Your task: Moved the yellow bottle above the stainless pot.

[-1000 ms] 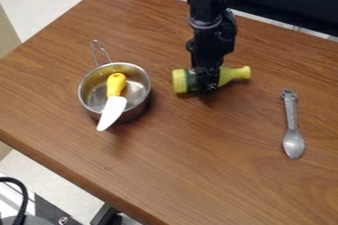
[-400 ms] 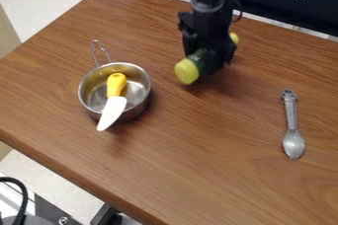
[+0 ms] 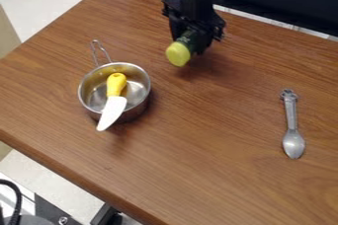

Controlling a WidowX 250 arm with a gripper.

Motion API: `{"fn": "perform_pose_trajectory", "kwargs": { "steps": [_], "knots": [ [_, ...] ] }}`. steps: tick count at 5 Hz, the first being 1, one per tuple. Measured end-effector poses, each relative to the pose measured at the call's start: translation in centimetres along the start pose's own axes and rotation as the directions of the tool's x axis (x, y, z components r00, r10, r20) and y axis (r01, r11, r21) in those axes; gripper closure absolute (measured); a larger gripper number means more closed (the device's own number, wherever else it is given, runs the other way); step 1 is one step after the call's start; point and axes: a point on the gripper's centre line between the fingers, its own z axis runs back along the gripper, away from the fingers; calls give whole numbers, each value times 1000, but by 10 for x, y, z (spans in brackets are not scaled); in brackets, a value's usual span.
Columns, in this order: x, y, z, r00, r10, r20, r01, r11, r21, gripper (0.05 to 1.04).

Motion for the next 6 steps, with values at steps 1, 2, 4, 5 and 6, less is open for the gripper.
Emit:
{"fn": "perform_pose_trajectory", "kwargs": {
  "steps": [1, 2, 4, 5, 6],
  "knots": [
    [7, 14, -11, 999, 28, -30, -28, 1000, 9, 461],
    [11, 25, -16, 999, 9, -51, -9, 1000, -9, 461],
    [4, 34, -17, 997, -42, -72, 37, 997, -71, 461],
    [4, 37, -17, 997, -38, -69, 33, 997, -72, 412],
    [5, 40, -17, 997, -41, -67, 38, 998, -48, 186]
  ]
}}
